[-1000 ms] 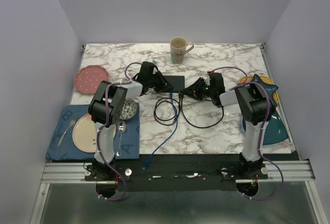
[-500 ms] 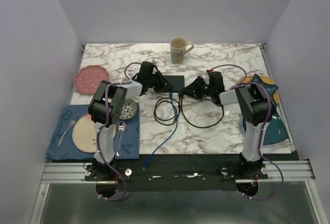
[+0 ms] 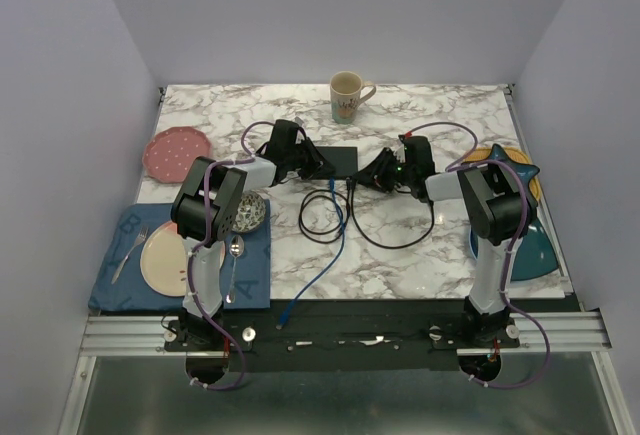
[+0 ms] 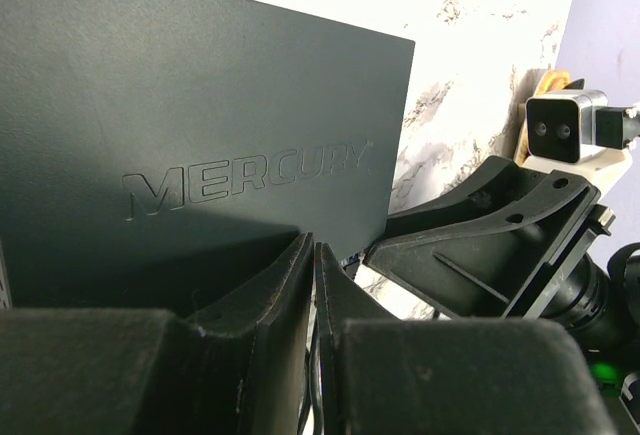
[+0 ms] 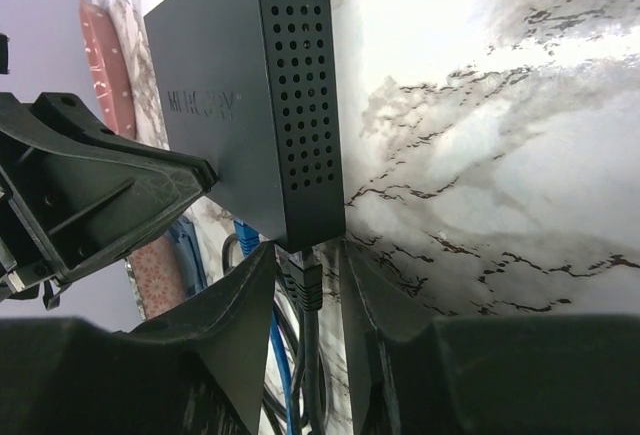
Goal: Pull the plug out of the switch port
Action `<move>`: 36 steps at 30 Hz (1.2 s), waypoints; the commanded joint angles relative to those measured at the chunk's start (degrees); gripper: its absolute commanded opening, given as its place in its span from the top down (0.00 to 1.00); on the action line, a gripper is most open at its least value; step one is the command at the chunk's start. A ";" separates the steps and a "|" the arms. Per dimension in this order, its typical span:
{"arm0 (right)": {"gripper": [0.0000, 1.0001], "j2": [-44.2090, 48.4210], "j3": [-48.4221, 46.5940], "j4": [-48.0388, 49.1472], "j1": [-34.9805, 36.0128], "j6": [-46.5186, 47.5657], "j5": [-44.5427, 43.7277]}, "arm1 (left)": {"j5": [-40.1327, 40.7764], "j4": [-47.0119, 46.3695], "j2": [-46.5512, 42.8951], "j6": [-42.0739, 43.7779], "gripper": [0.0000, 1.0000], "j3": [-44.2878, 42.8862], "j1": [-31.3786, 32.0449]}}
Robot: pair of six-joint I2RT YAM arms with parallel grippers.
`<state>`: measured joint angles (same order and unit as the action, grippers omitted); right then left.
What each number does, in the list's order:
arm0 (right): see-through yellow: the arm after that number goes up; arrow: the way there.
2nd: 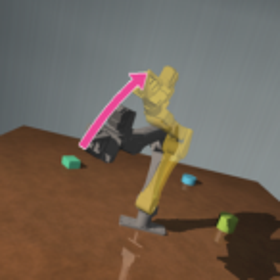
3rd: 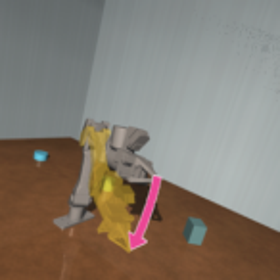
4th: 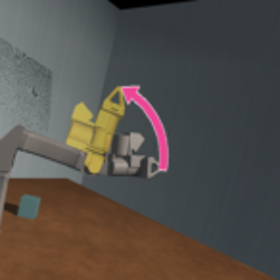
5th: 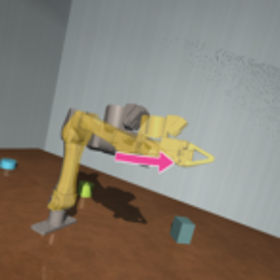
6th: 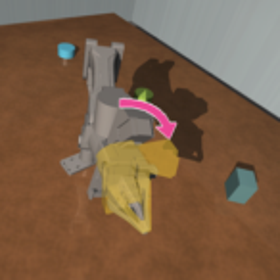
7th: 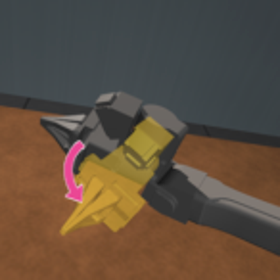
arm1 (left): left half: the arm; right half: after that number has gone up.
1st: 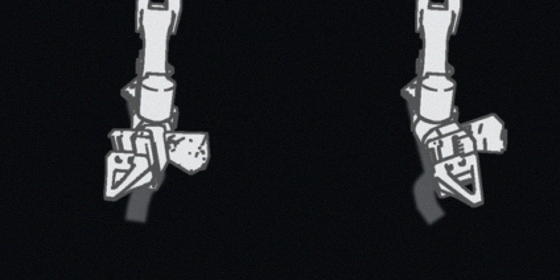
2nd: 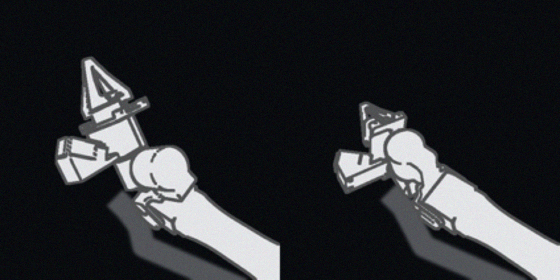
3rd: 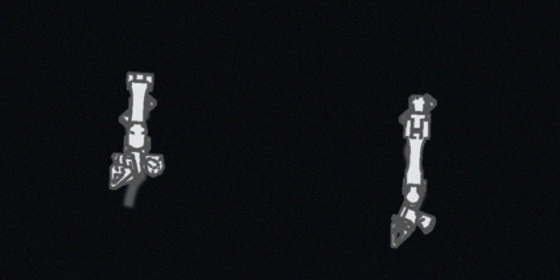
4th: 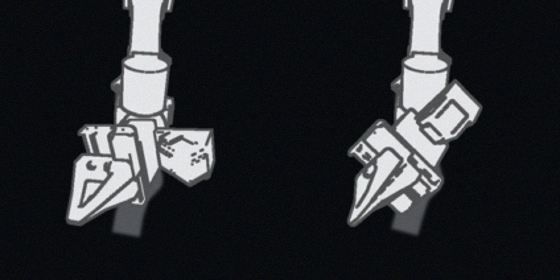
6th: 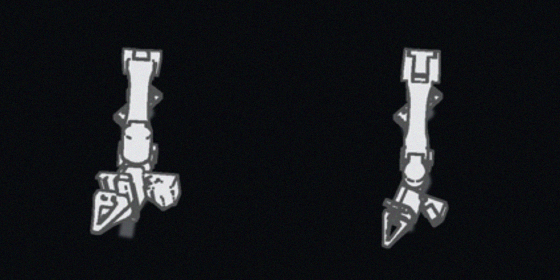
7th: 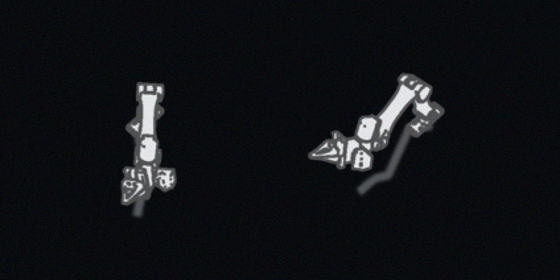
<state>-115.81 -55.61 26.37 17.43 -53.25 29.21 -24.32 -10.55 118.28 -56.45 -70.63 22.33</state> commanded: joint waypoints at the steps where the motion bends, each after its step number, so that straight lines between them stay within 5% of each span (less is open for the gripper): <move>1: 0.60 -0.91 -1.51 -5.19 0.50 1.84 -1.53 | 0.67 6.15 1.08 0.90 0.80 2.60 -0.27; 13: 0.62 -3.11 -3.71 -4.40 1.11 -0.36 -0.47 | 0.50 6.06 1.16 0.90 0.80 2.87 -0.27; 28: 0.76 -3.19 -2.39 -1.50 1.03 -0.98 -0.39 | 0.15 5.98 1.16 1.07 0.80 2.87 -0.27; 36: 0.49 -1.97 -1.52 -4.74 1.38 0.34 1.38 | 0.06 6.06 1.16 1.16 0.80 2.60 -0.27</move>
<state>-117.10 -58.11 24.69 18.04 -54.57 30.48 -25.02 -11.31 118.26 -56.86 -70.08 22.17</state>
